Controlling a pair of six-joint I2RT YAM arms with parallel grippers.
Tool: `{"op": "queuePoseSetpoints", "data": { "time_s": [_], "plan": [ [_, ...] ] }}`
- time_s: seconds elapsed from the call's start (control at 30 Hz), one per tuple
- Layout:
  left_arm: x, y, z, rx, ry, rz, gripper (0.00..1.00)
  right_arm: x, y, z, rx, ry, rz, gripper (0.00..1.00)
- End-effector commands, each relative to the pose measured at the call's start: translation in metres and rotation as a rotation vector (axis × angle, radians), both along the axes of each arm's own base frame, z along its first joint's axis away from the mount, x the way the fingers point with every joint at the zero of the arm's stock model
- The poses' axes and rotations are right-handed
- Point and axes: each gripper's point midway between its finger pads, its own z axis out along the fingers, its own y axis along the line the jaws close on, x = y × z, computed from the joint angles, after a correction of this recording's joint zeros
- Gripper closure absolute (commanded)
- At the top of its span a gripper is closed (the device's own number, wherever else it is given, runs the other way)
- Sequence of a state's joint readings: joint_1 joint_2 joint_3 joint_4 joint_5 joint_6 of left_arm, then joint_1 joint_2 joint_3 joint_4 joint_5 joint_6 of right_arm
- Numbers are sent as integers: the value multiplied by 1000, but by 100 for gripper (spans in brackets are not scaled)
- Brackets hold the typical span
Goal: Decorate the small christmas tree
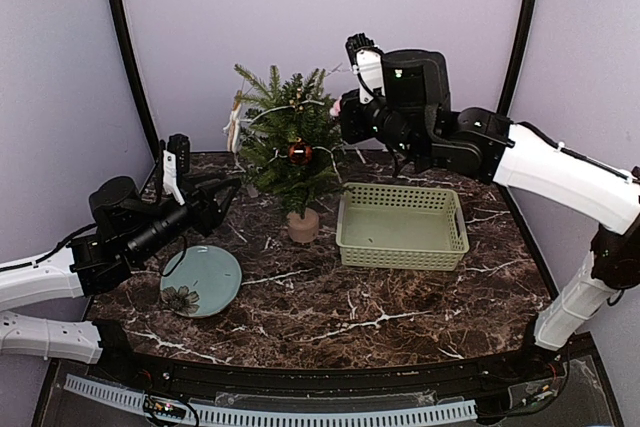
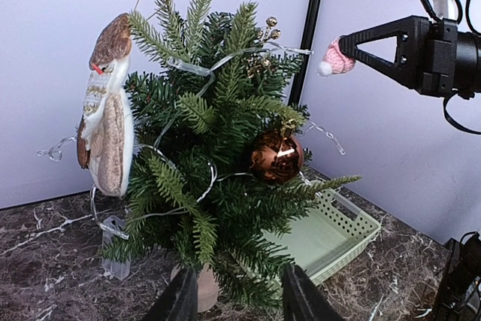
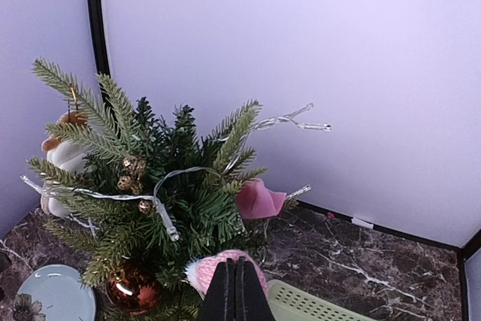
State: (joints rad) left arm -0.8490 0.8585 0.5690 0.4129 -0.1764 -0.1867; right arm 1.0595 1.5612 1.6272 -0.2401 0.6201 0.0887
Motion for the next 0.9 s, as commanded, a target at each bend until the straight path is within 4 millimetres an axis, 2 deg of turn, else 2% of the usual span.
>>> {"op": "queuePoseSetpoints", "data": {
  "time_s": [0.0,0.43,0.87],
  "plan": [
    [-1,2,25,-51,-51,3,59,10,7,4,-20,-44,-42,100],
    [-1,4,24,-49,-56,10,59,25,25,-29,-71,-29,-45,100],
    [-2,6,25,-51,-60,16,59,36,20,-61,-104,22,-57,98]
  ]
}}
